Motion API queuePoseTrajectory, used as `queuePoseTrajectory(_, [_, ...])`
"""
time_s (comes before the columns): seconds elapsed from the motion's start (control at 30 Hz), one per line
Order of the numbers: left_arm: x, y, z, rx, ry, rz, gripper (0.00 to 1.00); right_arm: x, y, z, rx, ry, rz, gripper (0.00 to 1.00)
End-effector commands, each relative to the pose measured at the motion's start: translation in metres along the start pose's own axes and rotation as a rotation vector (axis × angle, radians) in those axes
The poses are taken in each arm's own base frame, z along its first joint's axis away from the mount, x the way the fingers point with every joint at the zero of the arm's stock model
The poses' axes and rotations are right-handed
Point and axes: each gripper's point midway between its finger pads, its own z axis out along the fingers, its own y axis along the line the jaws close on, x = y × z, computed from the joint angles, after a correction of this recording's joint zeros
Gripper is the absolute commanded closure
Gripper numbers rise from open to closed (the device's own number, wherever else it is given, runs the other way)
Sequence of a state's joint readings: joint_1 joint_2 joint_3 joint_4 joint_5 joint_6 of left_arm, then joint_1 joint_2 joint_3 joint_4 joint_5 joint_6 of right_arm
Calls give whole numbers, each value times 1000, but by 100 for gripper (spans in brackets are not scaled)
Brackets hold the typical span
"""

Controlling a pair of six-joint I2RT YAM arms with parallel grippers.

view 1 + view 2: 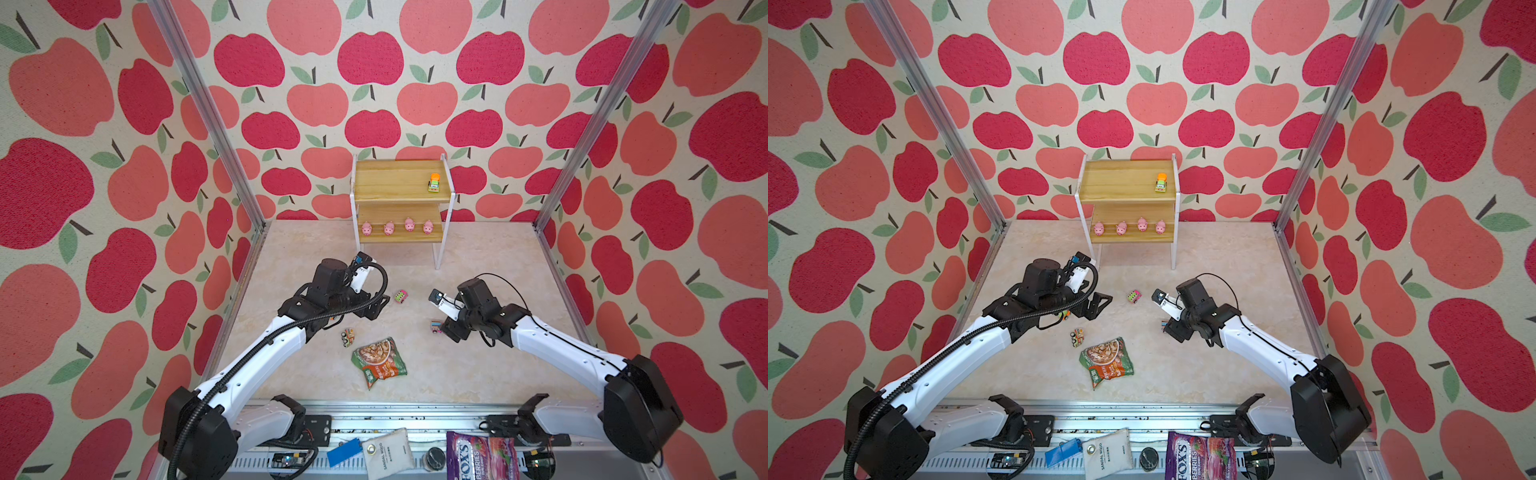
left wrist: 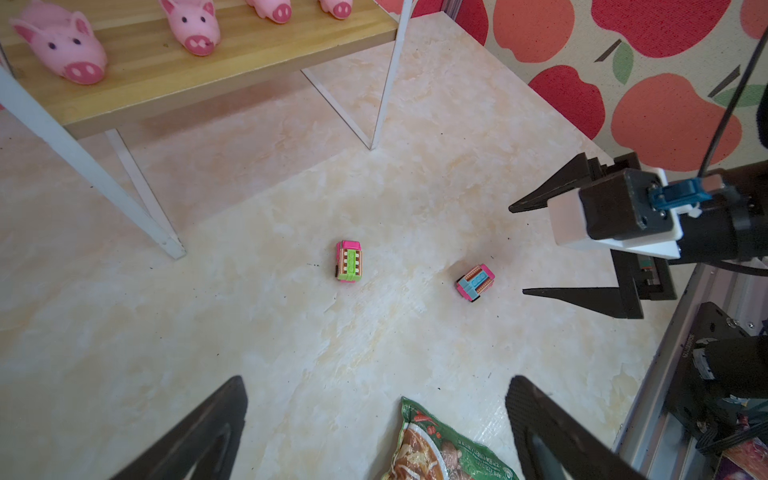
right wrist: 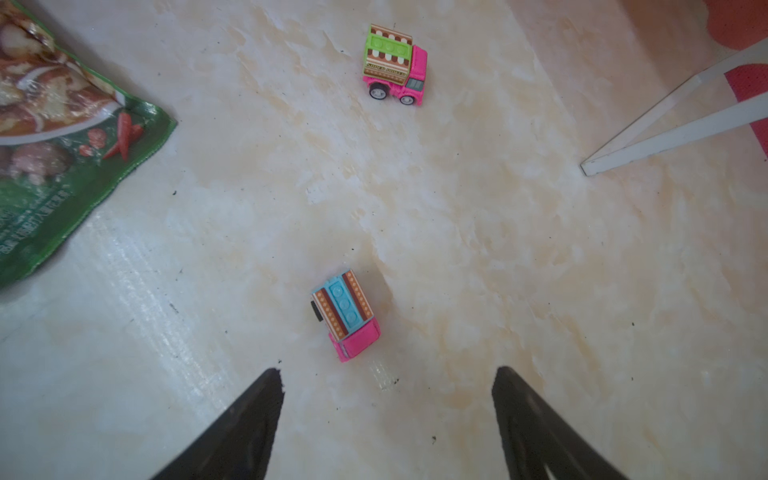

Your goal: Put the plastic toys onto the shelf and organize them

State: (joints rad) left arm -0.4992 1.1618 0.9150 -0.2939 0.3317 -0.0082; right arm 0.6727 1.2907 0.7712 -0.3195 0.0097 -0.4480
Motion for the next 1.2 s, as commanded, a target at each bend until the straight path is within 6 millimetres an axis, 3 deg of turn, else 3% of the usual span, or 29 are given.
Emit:
queuePoseTrajectory(0.0, [-2, 1, 2, 19, -13, 8, 1, -9, 10, 7, -75, -32, -62, 18])
queuePoseTrajectory(0.47, [-5, 10, -2, -6, -28, -7, 1, -1, 5, 42, -125, 87, -106, 19])
queuePoseTrajectory(0.97, [-5, 12, -1, -15, -24, -5, 1, 15, 13, 52, -194, 176, -115, 24])
queuePoseTrajectory(1.17, [-5, 13, -3, -19, -27, -2, 1, 15, 12, 59, -216, 178, -99, 32])
